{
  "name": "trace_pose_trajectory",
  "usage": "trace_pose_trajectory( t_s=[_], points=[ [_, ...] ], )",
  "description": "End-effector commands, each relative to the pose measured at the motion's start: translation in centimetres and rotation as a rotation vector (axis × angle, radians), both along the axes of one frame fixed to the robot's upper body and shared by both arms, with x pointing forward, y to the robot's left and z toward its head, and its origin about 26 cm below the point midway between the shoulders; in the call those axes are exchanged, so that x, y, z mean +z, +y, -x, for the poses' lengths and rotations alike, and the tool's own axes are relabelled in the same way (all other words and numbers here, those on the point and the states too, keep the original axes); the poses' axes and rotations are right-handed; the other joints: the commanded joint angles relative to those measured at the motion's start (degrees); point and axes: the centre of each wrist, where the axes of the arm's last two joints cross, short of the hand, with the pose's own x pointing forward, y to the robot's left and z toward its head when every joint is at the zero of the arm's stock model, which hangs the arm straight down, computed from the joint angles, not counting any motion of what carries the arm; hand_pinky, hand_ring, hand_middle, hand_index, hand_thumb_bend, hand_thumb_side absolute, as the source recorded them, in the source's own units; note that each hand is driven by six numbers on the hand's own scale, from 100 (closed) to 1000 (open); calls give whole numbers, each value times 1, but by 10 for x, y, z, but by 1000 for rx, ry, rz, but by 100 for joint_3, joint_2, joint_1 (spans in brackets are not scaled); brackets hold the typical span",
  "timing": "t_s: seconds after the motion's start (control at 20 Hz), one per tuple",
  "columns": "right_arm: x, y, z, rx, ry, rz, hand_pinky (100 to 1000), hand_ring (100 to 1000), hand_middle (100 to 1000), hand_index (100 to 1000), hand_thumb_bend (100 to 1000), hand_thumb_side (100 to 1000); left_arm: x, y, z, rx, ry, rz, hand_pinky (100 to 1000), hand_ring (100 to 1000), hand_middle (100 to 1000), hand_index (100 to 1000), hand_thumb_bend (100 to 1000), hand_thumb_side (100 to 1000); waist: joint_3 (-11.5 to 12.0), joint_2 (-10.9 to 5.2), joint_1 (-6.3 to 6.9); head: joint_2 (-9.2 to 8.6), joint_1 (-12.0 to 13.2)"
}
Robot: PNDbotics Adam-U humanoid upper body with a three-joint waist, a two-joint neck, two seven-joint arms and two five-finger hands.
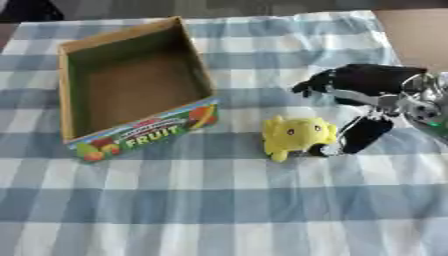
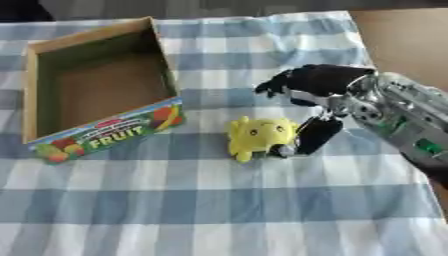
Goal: Pick up objects on the table and place them in the box.
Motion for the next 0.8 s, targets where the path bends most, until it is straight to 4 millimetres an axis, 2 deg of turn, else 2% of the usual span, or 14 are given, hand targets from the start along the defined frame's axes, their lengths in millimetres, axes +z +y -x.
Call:
trace_pose_trajectory(
  t_s=[0.05,0.25,0.5,0.8],
  points=[
    [5,5,2,-14,-8,26,931,897,808,1000,489,448,9,0,2,-11,-32,-17,663,640,626,892,100,706,16,-90,-20,-65,-37],
    [1,8,1,-19,12,42,927,889,770,1000,478,449,8,0,2,-12,-31,-16,663,641,626,893,100,707,33,-85,-24,-57,-52],
    [-4,10,-1,-29,11,59,918,880,669,922,447,458,8,-1,2,-16,-30,-18,663,642,627,893,100,708,36,-86,-30,-58,-60],
    [-14,5,-9,-49,30,86,913,882,660,909,392,452,8,-1,2,-18,-28,-19,664,643,627,894,100,709,59,-80,-30,-56,-74]
  ],
)
